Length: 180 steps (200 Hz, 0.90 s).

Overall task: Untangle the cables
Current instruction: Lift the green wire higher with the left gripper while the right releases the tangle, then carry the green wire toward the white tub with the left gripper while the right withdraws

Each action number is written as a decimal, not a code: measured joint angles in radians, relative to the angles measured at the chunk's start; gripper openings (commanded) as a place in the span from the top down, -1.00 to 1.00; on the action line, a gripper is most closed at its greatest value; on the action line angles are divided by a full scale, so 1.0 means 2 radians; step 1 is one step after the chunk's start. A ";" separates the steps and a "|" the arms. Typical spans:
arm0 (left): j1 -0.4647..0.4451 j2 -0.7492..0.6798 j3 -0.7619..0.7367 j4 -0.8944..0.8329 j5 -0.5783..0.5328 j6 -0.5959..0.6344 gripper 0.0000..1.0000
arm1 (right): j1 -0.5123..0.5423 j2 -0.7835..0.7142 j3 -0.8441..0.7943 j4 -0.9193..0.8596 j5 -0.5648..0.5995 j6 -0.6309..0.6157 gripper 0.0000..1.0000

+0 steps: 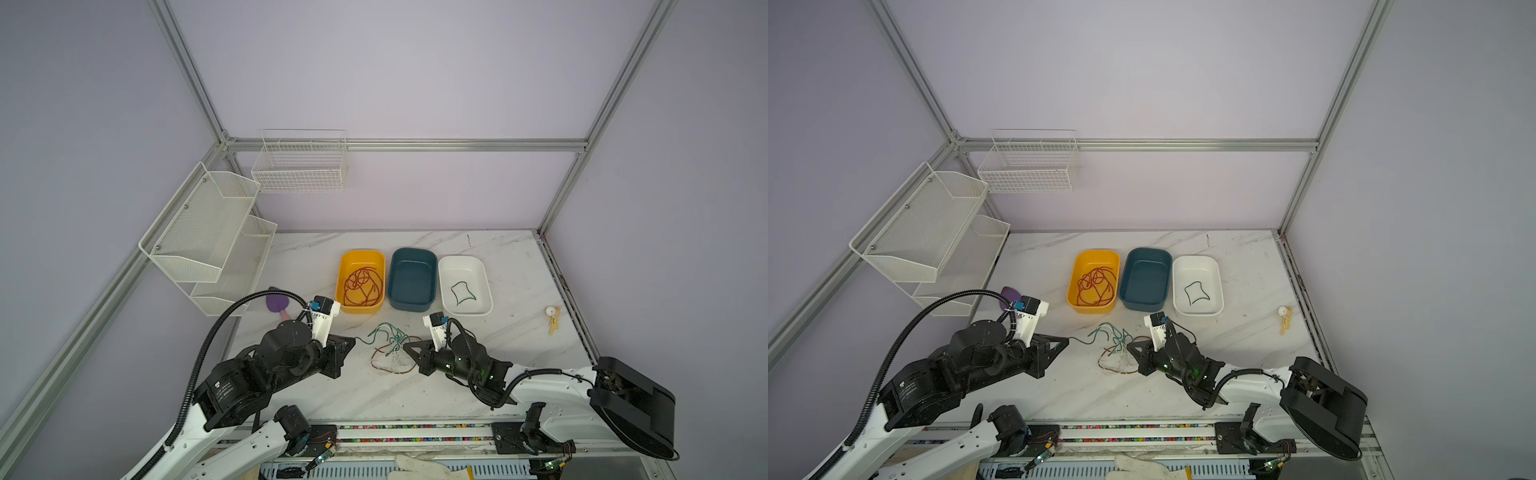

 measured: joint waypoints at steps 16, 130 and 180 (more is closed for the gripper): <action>0.000 -0.013 0.013 -0.013 -0.023 -0.001 1.00 | 0.000 -0.001 -0.013 -0.008 0.023 0.013 1.00; 0.000 0.004 0.144 -0.045 -0.060 0.006 1.00 | 0.000 -0.028 -0.074 -0.060 0.089 0.090 1.00; 0.000 0.030 0.179 -0.053 -0.058 0.016 1.00 | 0.000 -0.059 -0.081 -0.092 0.088 0.085 0.62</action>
